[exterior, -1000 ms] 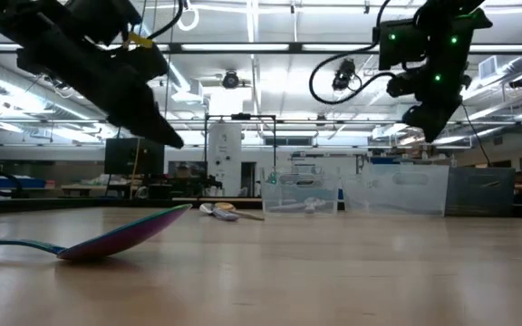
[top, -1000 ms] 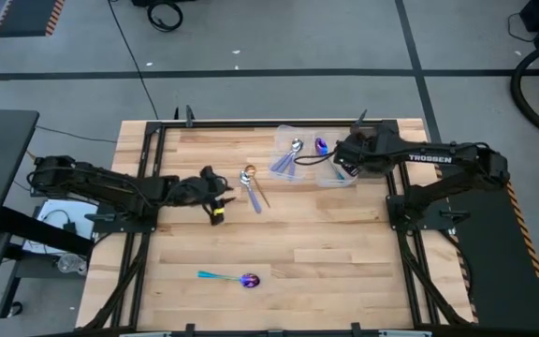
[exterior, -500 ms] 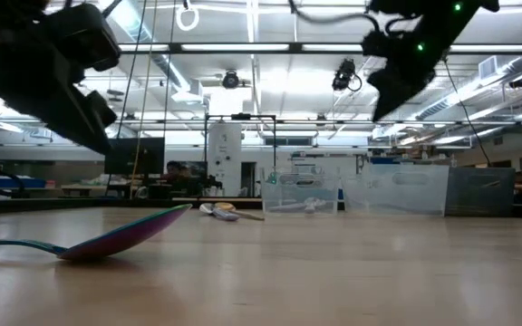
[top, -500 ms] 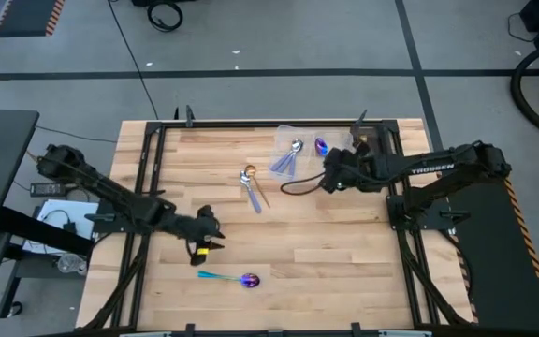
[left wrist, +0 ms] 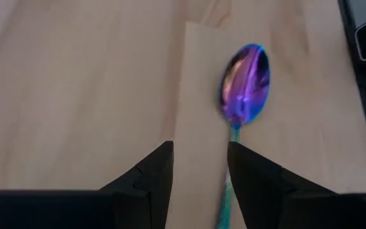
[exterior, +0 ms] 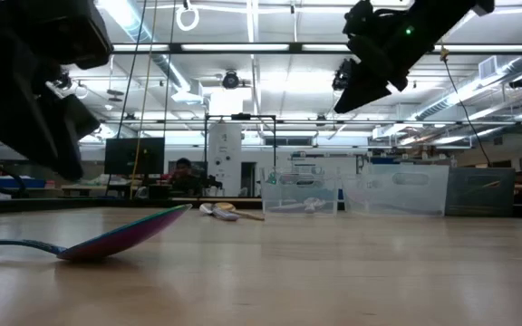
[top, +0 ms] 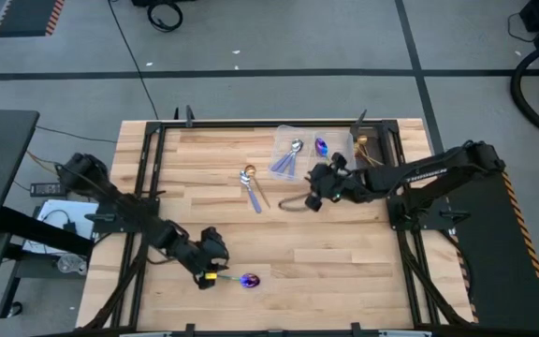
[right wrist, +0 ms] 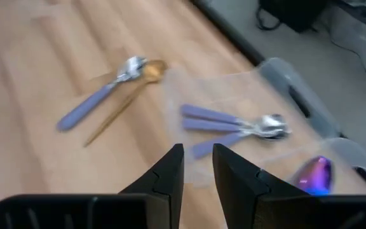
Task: Sort silverware by color (type)
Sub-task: Put the purple spoon into the right transparent bin
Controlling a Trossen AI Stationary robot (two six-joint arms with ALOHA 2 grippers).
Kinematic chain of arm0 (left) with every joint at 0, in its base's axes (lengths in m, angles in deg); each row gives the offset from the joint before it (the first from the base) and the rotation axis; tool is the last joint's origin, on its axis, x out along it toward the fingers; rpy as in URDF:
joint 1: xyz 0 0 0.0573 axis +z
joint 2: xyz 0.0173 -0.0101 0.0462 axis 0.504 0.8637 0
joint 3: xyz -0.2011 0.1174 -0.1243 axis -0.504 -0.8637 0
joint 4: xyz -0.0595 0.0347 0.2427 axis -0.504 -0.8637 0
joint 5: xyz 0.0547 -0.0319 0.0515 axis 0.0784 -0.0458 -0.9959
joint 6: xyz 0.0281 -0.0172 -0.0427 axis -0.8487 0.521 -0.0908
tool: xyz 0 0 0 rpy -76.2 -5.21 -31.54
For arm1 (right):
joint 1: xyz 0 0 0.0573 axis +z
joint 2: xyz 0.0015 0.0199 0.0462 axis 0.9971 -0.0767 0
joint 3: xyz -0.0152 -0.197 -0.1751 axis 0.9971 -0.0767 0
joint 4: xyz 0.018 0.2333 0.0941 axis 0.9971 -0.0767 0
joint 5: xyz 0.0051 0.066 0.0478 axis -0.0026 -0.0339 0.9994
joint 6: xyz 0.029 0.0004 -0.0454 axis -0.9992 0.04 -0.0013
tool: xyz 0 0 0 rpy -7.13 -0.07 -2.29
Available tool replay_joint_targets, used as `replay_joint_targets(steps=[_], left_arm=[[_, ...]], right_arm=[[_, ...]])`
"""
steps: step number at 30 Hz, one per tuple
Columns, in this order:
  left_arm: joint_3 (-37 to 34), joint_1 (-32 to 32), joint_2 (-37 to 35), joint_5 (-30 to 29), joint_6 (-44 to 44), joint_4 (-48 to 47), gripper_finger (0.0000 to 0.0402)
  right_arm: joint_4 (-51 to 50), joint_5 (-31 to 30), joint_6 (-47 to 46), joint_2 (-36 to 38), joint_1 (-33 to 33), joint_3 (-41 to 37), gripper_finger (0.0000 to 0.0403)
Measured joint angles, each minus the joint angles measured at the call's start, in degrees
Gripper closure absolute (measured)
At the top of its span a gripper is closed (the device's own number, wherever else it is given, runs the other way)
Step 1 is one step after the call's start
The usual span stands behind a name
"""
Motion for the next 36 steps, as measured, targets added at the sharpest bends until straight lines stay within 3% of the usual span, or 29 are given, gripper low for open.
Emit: replay_joint_targets(steps=[9, 16, 28, 31, 36], left_arm=[[14.9, -2.8, 11.2, -2.9, 3.5, -17.4, 0.0246], [24.0, -4.7, 18.6, -2.3, 3.3, -23.1, 0.0246], [26.3, -5.2, 24.7, -1.9, 4.9, -25.4, 0.0264], [26.3, -5.2, 24.7, -1.5, 4.1, -25.7, 0.0290], [26.2, -5.3, 24.7, -1.1, 2.9, -25.9, 0.0378]], right_arm=[[2.4, -2.8, 2.3, -4.4, 5.5, -0.5, 0.0309], [2.2, -3.2, 3.8, -5.6, 7.0, -0.6, 0.0309], [1.9, -0.9, 4.0, -6.0, 8.6, -1.7, 0.0309], [1.7, -0.2, 4.3, -6.0, 9.3, -1.7, 0.0309], [1.3, 1.0, 5.6, -6.0, 9.8, -1.7, 0.0309]])
